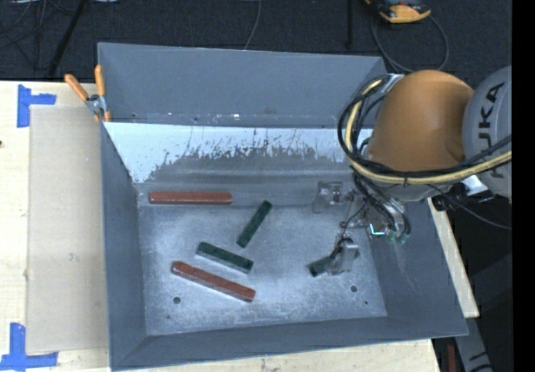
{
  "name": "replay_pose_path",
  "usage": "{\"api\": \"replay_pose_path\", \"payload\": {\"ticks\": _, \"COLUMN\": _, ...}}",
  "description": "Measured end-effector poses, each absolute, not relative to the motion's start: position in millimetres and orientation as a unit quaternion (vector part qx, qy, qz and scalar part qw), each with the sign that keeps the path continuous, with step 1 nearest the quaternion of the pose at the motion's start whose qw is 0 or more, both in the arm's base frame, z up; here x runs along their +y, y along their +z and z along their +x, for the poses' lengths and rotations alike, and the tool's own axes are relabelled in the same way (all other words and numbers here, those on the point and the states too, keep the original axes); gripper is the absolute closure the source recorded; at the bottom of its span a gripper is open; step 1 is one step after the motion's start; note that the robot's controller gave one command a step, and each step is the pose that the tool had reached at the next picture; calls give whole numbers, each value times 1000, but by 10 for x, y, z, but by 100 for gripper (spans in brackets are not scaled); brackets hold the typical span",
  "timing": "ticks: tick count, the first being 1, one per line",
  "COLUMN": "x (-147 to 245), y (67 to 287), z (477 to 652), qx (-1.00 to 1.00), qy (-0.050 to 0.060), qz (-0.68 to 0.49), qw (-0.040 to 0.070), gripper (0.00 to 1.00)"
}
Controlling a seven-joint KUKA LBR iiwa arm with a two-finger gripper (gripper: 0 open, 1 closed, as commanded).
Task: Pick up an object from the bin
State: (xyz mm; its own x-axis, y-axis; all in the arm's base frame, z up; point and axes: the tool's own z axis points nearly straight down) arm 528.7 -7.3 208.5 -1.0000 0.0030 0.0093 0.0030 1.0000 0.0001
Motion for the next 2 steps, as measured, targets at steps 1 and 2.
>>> {"api": "replay_pose_path", "payload": {"ticks": 1, "x": -301, "y": 1113, "z": 4970, "qx": -999, "qy": 0, "qz": 33, "qw": 5, "gripper": 0}}
{"api": "replay_pose_path", "payload": {"ticks": 2, "x": -583, "y": 680, "z": 5504, "qx": -999, "qy": 0, "qz": -34, "qw": -1, "gripper": 0}}
